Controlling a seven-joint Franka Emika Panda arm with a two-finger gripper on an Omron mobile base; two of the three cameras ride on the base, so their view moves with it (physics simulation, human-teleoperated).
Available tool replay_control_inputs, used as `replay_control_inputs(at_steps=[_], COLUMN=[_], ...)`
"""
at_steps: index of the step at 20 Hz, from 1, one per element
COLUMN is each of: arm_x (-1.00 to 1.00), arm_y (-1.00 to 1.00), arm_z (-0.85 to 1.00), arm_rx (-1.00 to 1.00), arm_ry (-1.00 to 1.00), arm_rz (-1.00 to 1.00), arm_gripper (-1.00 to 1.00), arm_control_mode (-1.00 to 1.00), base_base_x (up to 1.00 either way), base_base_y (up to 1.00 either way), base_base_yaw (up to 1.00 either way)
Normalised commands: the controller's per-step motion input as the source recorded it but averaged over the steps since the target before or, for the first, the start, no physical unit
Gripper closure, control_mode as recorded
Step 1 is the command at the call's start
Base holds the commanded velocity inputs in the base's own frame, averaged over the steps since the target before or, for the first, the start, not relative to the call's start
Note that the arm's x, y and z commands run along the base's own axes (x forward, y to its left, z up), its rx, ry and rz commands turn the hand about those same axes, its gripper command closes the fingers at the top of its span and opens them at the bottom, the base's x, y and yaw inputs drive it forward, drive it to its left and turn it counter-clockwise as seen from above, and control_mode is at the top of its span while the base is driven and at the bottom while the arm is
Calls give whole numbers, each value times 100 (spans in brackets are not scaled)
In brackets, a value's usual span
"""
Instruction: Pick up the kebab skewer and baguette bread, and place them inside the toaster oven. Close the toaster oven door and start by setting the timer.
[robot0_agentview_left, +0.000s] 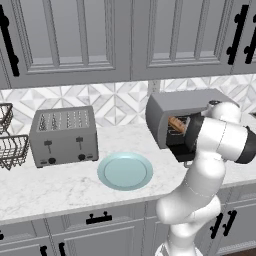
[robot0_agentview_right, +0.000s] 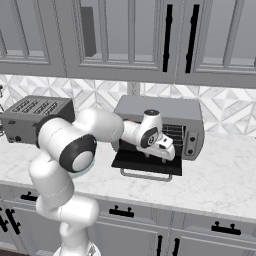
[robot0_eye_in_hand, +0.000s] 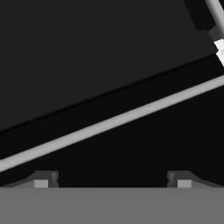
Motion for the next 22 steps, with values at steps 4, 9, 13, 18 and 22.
replay_control_inputs(at_steps=[4, 9, 13, 18, 22], arm_x=[27, 33, 10, -1, -14], arm_y=[0, 0, 0, 0, 0], arm_z=[-3, 0, 0, 3, 12], arm_rx=[0, 0, 0, 0, 0], arm_ry=[0, 0, 0, 0, -1], arm_rz=[-2, -5, -4, -3, -4], arm_gripper=[-100, -100, -100, -100, -100], arm_control_mode=[-100, -100, -100, -100, -100], base_base_x=[0, 0, 0, 0, 0], base_base_y=[0, 0, 0, 0, 0], base_base_yaw=[0, 0, 0, 0, 0])
